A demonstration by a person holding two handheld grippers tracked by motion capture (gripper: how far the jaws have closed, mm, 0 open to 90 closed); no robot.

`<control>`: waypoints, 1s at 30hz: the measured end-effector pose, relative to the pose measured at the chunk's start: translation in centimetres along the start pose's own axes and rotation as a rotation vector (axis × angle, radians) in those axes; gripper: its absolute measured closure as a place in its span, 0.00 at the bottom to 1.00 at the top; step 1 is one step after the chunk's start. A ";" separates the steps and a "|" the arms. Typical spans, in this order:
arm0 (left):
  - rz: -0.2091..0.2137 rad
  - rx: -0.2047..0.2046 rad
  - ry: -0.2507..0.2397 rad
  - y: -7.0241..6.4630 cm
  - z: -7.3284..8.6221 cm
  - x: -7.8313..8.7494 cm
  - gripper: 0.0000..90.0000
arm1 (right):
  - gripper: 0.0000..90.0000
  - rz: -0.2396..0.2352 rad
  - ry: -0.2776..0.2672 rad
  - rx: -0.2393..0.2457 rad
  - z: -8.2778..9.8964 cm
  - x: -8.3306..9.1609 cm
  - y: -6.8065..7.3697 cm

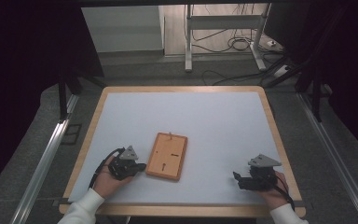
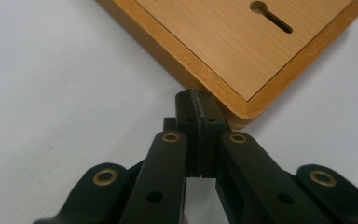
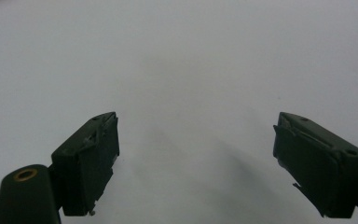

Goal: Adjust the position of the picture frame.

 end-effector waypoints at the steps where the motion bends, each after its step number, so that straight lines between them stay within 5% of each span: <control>1: 0.000 0.000 0.000 0.0 0.0 0.0 1.00 | 0.16 0.000 0.000 0.000 0.0 0.0 0.0; 12: 0.019 -0.029 0.003 -1.6 -1.1 -1.1 1.00 | 0.16 -0.004 0.002 0.001 0.0 -0.1 0.1; 30: 0.030 -0.026 -0.004 -2.0 -1.5 -1.5 1.00 | 0.16 -0.007 0.004 0.002 0.0 -0.1 0.0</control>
Point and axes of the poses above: each handheld gripper's, and its own axes: x roughly backward along the jaws, z roughly out of its underside, y roughly to its left, the point moved 1 cm from there along -x, roughly forward along the jaws, and after that the axes turned 10 degrees about x, right-handed, at the moved point
